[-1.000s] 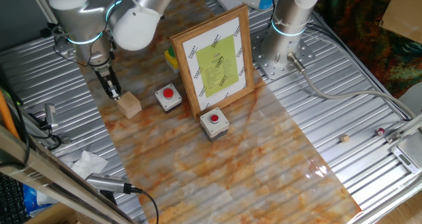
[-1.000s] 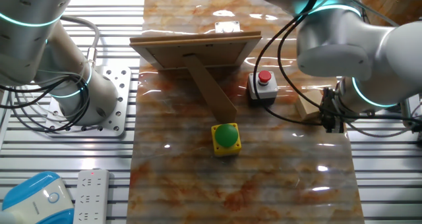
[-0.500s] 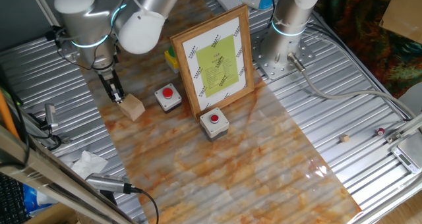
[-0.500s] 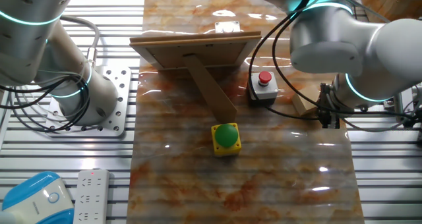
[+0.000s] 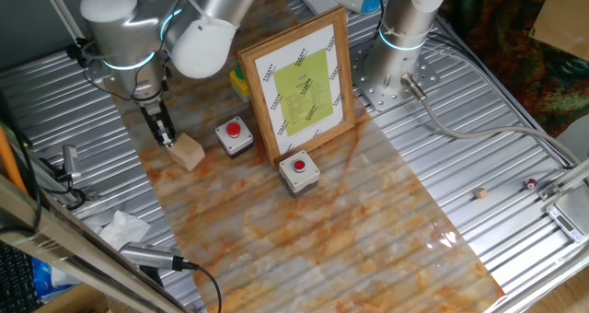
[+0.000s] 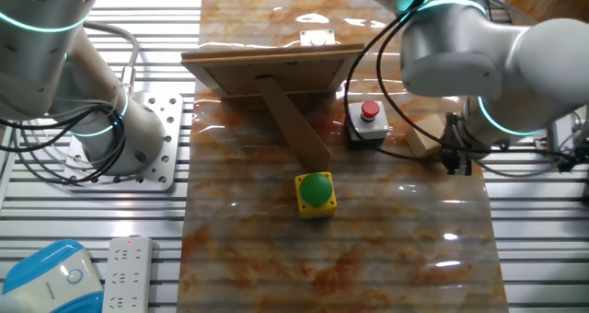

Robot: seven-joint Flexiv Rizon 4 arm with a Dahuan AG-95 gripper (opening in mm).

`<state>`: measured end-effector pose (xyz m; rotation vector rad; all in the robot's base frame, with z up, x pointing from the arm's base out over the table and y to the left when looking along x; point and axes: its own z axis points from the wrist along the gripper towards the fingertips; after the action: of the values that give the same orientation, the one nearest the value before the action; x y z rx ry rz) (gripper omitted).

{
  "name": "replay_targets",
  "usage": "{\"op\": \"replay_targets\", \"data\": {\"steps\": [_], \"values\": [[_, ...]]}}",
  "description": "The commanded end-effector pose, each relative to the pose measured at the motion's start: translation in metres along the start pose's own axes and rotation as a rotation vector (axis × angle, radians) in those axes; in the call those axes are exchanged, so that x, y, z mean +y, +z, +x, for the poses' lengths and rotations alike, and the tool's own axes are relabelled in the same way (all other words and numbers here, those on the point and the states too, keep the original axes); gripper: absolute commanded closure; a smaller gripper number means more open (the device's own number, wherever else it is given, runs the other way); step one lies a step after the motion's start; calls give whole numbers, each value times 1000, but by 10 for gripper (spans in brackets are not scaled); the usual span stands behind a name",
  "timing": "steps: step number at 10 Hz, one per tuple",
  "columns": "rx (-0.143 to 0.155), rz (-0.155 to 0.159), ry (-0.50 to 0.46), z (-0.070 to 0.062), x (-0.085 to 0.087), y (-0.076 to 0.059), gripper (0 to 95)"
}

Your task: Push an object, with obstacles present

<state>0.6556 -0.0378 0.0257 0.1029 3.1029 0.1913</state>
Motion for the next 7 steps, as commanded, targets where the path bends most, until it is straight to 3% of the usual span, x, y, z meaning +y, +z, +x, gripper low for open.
{"op": "replay_targets", "data": {"steps": [1,2,7], "values": [[-8,10,-1,2,3,7,950],[-6,-8,6,2,4,8,950],[-15,-23,18,4,8,10,950]]}}
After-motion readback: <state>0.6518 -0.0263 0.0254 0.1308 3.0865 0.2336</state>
